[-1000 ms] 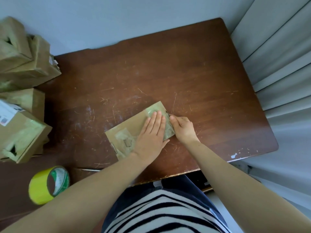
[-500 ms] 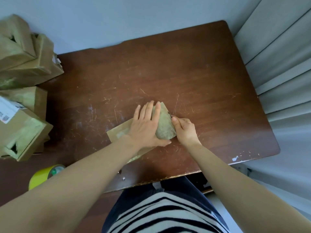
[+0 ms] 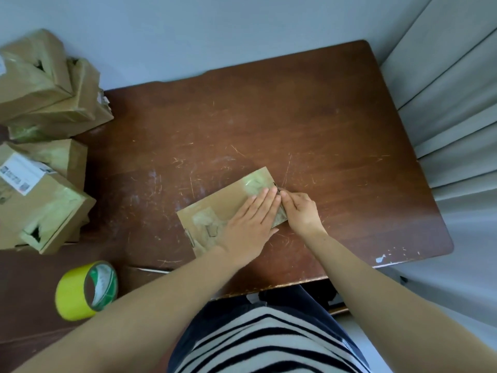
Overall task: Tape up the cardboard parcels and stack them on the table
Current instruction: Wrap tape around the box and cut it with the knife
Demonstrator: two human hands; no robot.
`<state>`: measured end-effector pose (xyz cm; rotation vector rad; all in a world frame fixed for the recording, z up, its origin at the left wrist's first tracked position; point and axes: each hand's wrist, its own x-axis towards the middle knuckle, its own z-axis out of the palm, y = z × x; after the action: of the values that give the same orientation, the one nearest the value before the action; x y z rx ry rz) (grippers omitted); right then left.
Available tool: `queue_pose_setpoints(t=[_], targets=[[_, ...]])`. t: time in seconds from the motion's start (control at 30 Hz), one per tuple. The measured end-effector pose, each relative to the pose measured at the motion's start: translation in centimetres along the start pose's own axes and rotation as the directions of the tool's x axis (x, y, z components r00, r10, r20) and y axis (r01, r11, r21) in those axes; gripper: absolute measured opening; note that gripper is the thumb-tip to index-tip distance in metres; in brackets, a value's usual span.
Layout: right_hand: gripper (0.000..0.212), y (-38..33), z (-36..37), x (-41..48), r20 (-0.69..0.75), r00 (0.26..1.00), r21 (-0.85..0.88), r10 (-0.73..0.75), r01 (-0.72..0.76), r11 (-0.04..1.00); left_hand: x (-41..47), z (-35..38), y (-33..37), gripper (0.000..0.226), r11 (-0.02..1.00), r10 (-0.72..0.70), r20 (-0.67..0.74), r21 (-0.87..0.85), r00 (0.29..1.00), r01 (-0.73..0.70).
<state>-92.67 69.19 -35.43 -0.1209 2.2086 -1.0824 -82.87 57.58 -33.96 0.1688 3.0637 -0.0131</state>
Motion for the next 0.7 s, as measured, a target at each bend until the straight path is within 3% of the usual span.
queue_pose_setpoints(t=[0.1, 0.17, 0.23, 0.3, 0.47, 0.7], targets=[[0.037, 0.2, -0.1, -0.1, 0.005, 1.0, 0.004, 0.0, 0.0, 1.0, 0.6, -0.6, -1.3, 0.1, 1.0, 0.008, 0.041, -0.025, 0.999, -0.007], [0.038, 0.2, -0.2, -0.1, -0.001, 1.0, 0.008, 0.001, -0.001, 1.0, 1.8, -1.0, -2.8, 0.128, 0.989, -0.121, 0.209, -0.057, 0.97, 0.136], [0.039, 0.2, 0.0, 0.0, 0.0, 1.0, -0.006, 0.001, -0.001, 1.0, 2.6, -1.2, -3.3, 0.136, 0.966, -0.224, 0.277, -0.063, 0.935, 0.25], [0.04, 0.3, 0.0, 0.0, 0.005, 1.0, -0.02, 0.002, -0.002, 1.0, 2.3, -1.0, -2.7, 0.129, 0.965, -0.224, 0.274, -0.072, 0.935, 0.252], [0.04, 0.2, -0.2, 0.1, 0.007, 1.0, -0.049, -0.016, 0.016, 0.999, -0.1, 0.1, -0.6, 0.088, 0.99, -0.133, 0.093, 0.069, 0.987, 0.127], [0.034, -0.8, -0.7, -0.3, 0.052, 0.998, -0.009, -0.047, 0.048, 0.999, -0.3, 0.7, 0.4, 0.068, 0.992, -0.083, 0.061, 0.103, 0.995, 0.076]])
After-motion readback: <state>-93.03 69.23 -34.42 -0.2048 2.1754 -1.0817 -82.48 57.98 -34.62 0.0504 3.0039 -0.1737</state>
